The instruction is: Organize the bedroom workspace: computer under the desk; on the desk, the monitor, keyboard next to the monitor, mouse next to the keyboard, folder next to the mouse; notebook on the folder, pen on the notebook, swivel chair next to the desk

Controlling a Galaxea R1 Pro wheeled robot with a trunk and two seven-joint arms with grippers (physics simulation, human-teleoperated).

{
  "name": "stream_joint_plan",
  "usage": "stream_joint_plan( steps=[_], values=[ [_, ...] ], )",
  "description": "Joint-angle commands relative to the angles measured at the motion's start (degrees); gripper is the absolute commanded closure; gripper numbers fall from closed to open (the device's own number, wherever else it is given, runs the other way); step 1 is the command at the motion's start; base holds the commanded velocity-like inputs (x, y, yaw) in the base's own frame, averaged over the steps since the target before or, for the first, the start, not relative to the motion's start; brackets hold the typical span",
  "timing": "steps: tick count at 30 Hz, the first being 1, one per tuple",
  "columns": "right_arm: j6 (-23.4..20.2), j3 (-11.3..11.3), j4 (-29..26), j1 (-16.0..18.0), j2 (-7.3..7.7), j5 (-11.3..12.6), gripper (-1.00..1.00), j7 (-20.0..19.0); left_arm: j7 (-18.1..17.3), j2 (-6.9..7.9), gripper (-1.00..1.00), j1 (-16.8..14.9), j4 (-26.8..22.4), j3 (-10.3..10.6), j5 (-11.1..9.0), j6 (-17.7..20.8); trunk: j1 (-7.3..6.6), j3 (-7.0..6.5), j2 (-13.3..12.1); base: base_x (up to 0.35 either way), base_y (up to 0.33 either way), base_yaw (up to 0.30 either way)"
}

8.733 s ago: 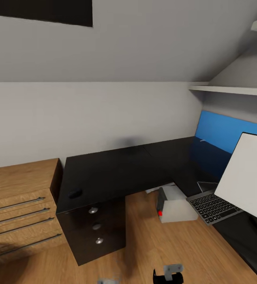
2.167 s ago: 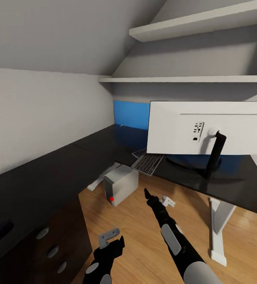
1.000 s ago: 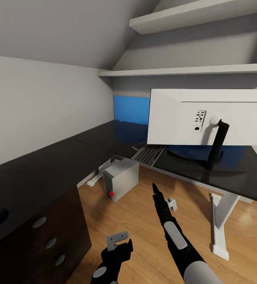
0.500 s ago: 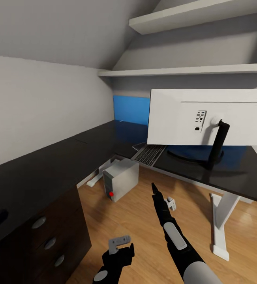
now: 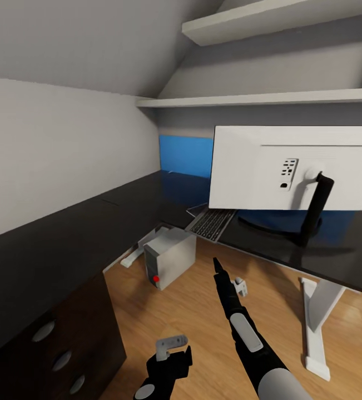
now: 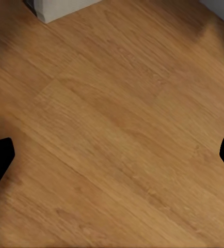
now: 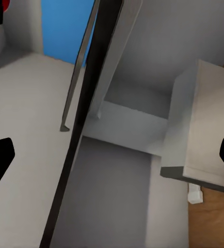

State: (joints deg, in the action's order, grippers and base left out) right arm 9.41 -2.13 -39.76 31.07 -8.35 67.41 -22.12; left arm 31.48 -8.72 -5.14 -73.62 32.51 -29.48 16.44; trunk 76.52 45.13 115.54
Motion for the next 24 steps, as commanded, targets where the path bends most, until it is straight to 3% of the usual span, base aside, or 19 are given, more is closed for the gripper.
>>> stream_joint_plan(
  steps=[1,10,24],
  values=[
    [0.28,-0.23,0.08,0.04,0.03,0.6,-1.0,-0.22,0.42,0.02,-1.0,-0.05,-0.07,0.09,-0.35,0.14,-0.01,0.05,0.02,0.048,0.0,0.0],
    [0.28,-0.24,0.04,0.04,0.06,0.61,-1.0,-0.21,0.48,0.02,-1.0,-0.04,0.1,0.1,-0.38,0.08,-0.01,0.05,0.02,0.163,0.0,0.0],
    [0.28,-0.17,0.03,0.04,0.07,0.61,-1.0,-0.21,0.5,0.01,-1.0,-0.04,0.93,0.18,-0.31,-0.09,-0.01,0.05,0.02,0.048,0.0,0.0]
  ],
)
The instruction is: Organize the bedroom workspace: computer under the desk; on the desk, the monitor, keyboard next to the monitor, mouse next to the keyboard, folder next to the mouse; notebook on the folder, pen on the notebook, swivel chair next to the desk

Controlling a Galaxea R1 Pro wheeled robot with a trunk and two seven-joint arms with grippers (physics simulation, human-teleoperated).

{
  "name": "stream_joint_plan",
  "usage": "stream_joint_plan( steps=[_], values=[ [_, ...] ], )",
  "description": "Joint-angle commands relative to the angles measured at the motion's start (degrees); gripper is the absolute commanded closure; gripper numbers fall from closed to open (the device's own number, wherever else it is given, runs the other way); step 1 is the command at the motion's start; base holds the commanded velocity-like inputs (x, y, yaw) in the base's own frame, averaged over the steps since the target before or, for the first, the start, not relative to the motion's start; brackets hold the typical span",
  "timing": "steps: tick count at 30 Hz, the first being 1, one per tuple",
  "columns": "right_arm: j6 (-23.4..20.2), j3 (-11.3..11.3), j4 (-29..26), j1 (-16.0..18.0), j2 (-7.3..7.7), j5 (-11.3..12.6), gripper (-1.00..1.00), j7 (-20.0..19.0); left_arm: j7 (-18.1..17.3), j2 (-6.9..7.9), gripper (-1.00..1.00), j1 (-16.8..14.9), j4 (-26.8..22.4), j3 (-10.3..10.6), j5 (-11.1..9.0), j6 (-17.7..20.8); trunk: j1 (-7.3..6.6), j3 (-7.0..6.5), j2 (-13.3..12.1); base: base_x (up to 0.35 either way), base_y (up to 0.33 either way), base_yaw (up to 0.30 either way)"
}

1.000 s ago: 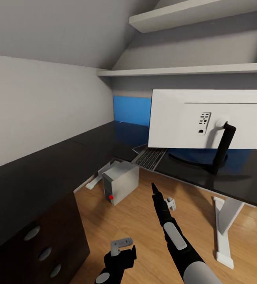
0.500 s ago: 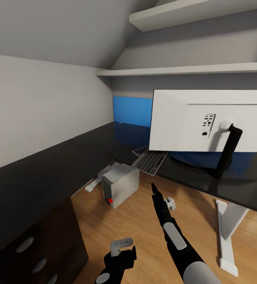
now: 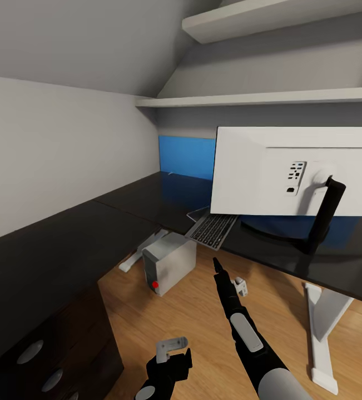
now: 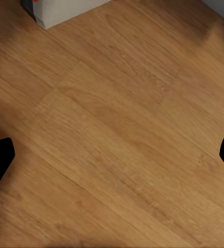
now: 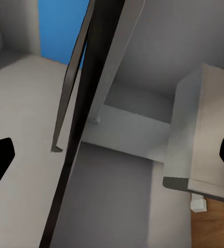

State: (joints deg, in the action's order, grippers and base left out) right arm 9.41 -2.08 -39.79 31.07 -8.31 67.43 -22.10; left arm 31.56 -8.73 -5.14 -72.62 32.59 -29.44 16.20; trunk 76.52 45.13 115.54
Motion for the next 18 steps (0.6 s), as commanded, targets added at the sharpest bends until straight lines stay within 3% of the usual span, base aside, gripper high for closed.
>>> stream_joint_plan(
  steps=[1,18],
  values=[
    [0.27,-0.21,0.07,0.04,0.02,0.59,-1.0,-0.23,0.43,0.02,-1.0,-0.05,-0.07,0.1,-0.35,0.15,-0.01,0.05,0.02,0.011,0.0,0.0],
    [0.27,-0.48,-0.16,0.04,-1.04,0.59,-1.0,-0.49,0.51,0.03,-1.0,-0.05,-0.07,0.02,-0.35,0.14,-0.01,0.05,0.02,0.1,0.0,0.0]
  ],
)
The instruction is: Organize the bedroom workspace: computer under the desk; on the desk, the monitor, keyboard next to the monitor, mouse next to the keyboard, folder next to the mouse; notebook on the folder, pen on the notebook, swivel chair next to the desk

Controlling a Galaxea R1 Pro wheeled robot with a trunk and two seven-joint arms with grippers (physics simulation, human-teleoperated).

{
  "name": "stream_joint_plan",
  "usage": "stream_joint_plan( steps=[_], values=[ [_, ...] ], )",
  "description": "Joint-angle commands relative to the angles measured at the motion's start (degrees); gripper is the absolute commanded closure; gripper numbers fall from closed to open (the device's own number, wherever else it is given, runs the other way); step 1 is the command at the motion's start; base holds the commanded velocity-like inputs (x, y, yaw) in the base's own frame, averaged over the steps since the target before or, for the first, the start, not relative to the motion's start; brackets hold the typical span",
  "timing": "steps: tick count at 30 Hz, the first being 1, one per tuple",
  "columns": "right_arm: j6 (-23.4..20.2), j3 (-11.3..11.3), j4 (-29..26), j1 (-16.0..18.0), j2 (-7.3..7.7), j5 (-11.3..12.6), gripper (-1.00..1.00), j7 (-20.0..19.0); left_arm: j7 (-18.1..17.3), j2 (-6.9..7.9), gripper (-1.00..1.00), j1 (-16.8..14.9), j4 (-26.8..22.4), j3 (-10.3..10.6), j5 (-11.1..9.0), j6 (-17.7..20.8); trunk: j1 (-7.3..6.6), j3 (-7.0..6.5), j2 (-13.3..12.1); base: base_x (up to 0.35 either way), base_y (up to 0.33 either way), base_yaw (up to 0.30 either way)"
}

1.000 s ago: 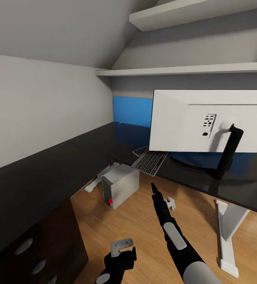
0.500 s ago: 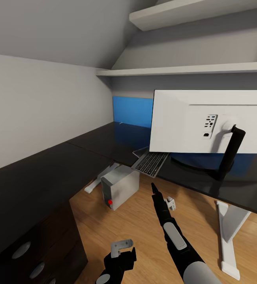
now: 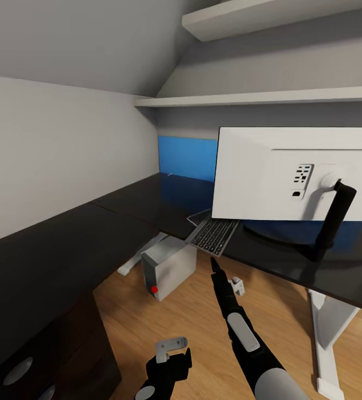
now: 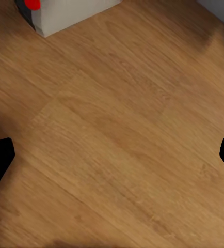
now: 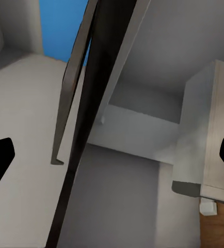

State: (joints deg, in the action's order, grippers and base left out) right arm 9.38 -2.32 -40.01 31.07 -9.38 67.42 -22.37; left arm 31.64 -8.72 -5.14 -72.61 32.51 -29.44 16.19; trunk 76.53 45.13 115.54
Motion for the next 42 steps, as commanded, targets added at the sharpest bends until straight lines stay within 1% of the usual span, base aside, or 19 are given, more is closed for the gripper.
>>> stream_joint_plan(
  steps=[1,9,12,18,22,23,24,25,26,29,33,38,40,42],
  values=[
    [0.29,-0.25,0.04,0.04,0.0,0.61,-1.0,-0.24,0.42,0.02,-1.0,-0.05,-0.08,0.09,-0.36,0.15,-0.01,0.05,0.03,0.011,0.0,0.0],
    [0.34,-0.29,-0.15,0.04,-0.17,0.61,-1.0,-0.31,0.56,0.02,-1.0,-0.05,-0.08,0.02,-0.35,0.08,-0.01,0.05,0.03,0.003,0.0,0.0],
    [0.34,-0.22,-0.17,0.04,-0.14,0.61,-1.0,-0.31,0.76,0.02,-1.0,-0.05,-0.08,0.02,-0.34,0.07,-0.67,-0.48,-1.18,0.0,0.0,0.0],
    [0.37,0.12,-0.45,0.04,-0.08,0.61,-1.0,-0.25,0.82,0.02,-1.0,-0.05,-0.08,0.06,-0.32,0.07,-0.67,-0.48,-1.18,0.0,0.0,0.0],
    [0.44,0.26,-0.49,0.04,-0.04,0.8,-1.0,-0.23,0.93,0.02,-1.0,-0.05,-0.08,0.09,-0.28,0.07,-1.54,-1.2,-2.78,0.0,0.0,0.0],
    [0.44,0.27,-0.5,0.04,-0.03,0.92,-1.0,-0.23,0.94,0.02,-1.0,-0.05,-0.08,0.09,-0.28,0.07,-1.54,-1.2,-2.78,0.0,0.0,0.0],
    [0.45,0.28,-0.5,0.04,-0.01,1.21,-1.0,-0.23,0.92,0.02,-1.0,-0.05,-0.08,0.09,-0.27,0.07,-1.54,-1.2,-2.78,0.0,0.0,0.0],
    [0.46,0.29,-0.51,0.04,0.07,2.34,-1.0,-0.14,0.85,0.02,-1.0,-0.06,-0.08,0.09,-0.33,0.07,-1.54,-1.2,-2.78,0.0,0.0,0.0],
    [0.46,0.31,-0.51,0.04,0.1,2.79,-1.0,-0.1,0.88,0.02,-1.0,-0.06,-0.08,0.09,-0.32,0.07,-1.76,-1.38,-3.18,0.0,0.0,0.0],
    [0.46,0.31,-0.51,0.04,0.14,3.51,-1.0,0.0,0.94,0.02,-1.0,-0.05,-0.08,0.09,-0.3,0.07,-2.42,-1.92,-4.39,0.0,0.0,0.0],
    [0.46,0.32,-0.51,0.04,0.15,3.7,-1.0,0.03,0.9,0.02,-1.0,-0.05,-0.08,0.09,-0.3,0.07,-2.42,-1.92,-4.39,0.0,0.0,0.0],
    [0.46,0.37,-0.44,0.04,0.15,3.76,-1.0,0.2,0.93,0.02,-1.0,-0.05,-0.08,0.09,-0.28,0.07,-3.52,-2.82,-6.39,0.0,0.0,0.0],
    [0.46,0.43,-0.41,0.04,0.19,3.77,-1.0,0.28,0.85,0.02,-1.0,-0.05,-0.08,0.09,-0.31,0.07,-3.52,-2.82,-6.39,0.0,0.0,0.0],
    [0.46,0.46,-0.36,0.04,0.22,3.77,-1.0,0.35,0.8,0.02,-1.0,-0.05,-0.08,0.09,-0.31,0.07,-3.96,-3.18,-7.19,0.0,0.0,0.0]
  ],
)
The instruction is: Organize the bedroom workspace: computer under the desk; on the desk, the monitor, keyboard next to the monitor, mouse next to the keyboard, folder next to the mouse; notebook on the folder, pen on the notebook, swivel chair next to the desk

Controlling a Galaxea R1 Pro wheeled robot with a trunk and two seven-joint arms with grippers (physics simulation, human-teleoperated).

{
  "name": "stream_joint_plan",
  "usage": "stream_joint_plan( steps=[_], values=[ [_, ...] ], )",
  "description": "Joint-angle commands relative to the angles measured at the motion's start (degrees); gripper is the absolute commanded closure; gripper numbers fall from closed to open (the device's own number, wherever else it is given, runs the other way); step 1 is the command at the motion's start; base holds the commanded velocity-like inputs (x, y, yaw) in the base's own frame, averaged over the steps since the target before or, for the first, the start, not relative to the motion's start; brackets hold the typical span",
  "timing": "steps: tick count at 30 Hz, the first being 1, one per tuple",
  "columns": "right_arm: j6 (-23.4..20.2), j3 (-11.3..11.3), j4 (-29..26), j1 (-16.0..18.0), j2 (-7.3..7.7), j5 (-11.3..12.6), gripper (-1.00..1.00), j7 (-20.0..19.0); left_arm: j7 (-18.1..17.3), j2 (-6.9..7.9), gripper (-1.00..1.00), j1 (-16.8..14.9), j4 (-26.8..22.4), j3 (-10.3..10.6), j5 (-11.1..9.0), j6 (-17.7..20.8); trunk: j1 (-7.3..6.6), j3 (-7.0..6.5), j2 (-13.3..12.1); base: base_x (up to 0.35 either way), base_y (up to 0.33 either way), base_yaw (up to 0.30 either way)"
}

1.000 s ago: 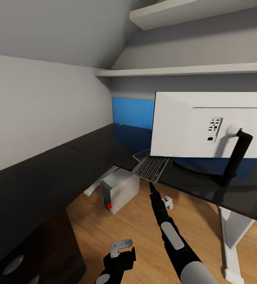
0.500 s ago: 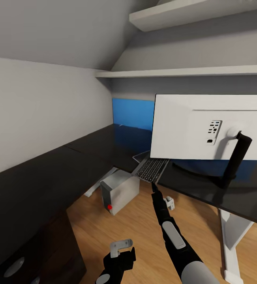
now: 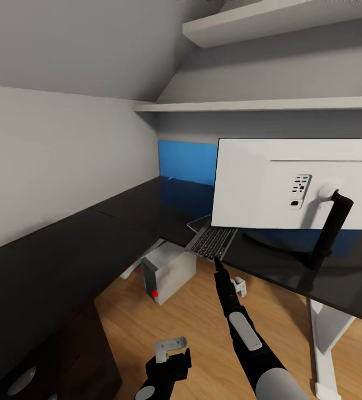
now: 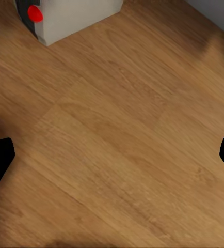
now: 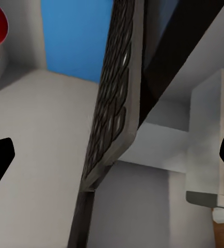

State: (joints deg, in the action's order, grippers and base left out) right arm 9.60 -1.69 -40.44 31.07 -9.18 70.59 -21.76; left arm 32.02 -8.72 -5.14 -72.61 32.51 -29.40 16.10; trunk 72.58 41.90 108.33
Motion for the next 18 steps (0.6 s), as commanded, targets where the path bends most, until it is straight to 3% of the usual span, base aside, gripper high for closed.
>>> stream_joint_plan(
  steps=[1,18],
  values=[
    [0.24,-0.17,0.09,0.04,0.03,0.62,-1.0,-0.24,0.47,0.02,-1.0,-0.05,-0.08,0.09,-0.34,0.16,-0.23,-0.13,-0.39,0.0,0.0,0.0],
    [0.11,-0.29,0.43,0.04,0.04,0.61,-1.0,-0.21,0.18,0.0,-1.0,-0.05,-0.08,0.18,-0.37,0.16,-1.11,-0.85,-1.99,0.0,0.0,0.0]
  ],
)
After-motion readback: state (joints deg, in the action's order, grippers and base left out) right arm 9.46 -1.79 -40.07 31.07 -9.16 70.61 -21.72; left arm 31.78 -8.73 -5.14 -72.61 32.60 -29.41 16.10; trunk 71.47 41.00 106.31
